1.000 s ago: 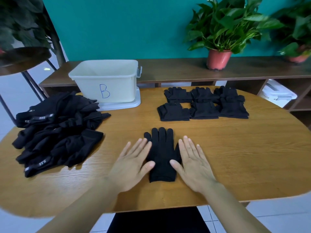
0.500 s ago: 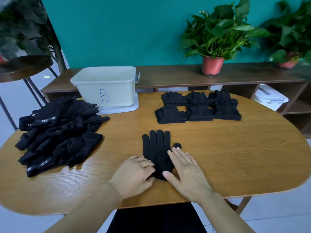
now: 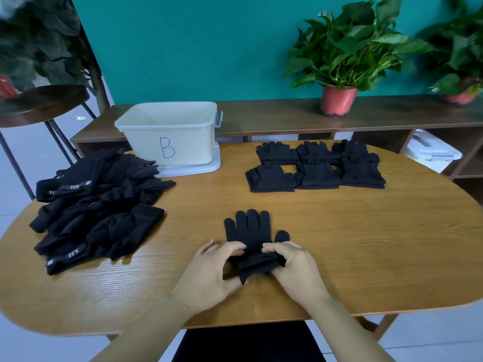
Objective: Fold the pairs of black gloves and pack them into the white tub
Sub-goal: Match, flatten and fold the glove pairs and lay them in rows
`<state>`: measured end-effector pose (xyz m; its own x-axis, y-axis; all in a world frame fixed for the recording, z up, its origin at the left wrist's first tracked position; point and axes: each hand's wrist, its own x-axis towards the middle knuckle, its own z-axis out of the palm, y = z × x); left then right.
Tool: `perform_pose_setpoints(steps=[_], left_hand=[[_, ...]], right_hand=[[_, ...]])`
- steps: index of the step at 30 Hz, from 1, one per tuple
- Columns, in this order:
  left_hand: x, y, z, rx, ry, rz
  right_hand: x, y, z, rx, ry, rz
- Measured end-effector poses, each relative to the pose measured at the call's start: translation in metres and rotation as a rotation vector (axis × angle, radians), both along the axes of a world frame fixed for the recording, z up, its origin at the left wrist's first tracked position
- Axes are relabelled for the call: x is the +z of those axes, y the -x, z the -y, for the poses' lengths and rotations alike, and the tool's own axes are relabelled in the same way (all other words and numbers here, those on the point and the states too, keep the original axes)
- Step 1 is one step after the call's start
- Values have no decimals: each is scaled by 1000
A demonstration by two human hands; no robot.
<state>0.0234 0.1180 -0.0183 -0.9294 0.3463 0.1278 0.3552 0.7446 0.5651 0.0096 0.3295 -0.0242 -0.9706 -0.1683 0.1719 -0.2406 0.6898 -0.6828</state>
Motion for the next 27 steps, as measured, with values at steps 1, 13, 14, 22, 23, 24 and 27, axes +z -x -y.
perform_pose_setpoints(steps=[1, 13, 14, 22, 23, 24, 27], left_hand=[[-3, 6, -1, 55, -129, 16], [-3, 30, -28, 542, 60, -105], [-3, 32, -29, 552, 94, -118], [-10, 29, -25, 420, 175, -354], [-11, 29, -24, 346, 171, -405], [-10, 29, -24, 242, 194, -429], [-7, 31, -27, -27, 374, -318]], right_hand=[[1, 3, 1, -25, 31, 31], [2, 24, 24, -281, -161, -29], [0, 25, 25, -281, -172, -66], [-6, 22, 16, -221, -374, -405], [-6, 22, 17, -187, -414, -421], [-6, 22, 19, -126, -472, -418], [-4, 21, 26, 116, -665, -222]])
